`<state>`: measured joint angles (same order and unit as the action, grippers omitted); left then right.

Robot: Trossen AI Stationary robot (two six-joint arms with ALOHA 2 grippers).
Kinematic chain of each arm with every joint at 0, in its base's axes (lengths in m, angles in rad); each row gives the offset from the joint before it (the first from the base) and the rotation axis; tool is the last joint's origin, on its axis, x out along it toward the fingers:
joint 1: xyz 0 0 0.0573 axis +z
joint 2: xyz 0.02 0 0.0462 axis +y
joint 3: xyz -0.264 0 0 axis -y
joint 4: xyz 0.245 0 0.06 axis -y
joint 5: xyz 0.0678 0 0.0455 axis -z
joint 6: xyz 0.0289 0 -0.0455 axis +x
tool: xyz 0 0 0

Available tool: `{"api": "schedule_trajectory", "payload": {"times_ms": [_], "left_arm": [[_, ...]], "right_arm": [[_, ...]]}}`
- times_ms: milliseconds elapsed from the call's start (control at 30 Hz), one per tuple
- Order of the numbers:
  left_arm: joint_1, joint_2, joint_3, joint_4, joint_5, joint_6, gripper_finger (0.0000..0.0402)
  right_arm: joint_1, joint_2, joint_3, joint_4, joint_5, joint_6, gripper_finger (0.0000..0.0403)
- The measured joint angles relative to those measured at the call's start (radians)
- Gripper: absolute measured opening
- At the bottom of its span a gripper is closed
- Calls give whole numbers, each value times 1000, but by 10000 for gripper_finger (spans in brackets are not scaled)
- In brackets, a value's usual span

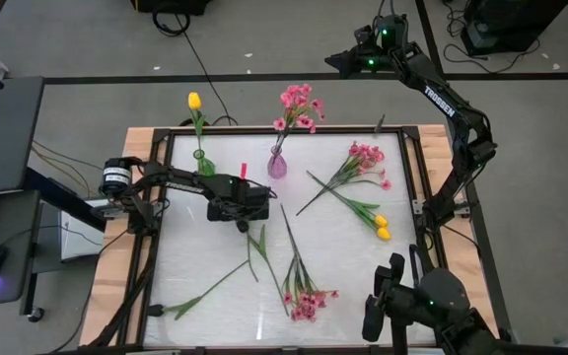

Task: Sort flowers into vase by color
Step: Put the top black flower into the red vase

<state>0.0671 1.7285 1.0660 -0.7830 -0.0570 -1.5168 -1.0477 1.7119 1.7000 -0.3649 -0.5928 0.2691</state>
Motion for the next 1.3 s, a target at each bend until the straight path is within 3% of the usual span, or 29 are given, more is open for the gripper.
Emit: {"api": "schedule_trajectory", "payload": {"times_ms": [233,733,1300], "left_arm": [[-20,49,1,13,24,-27,246],[43,49,1,32,48,-23,242],[48,50,0,44,40,-5,76]], "right_arm": [[0,0,0,8,1,0,196],[0,0,0,43,-1,0,196],[0,0,0,43,-1,0,196]]}}
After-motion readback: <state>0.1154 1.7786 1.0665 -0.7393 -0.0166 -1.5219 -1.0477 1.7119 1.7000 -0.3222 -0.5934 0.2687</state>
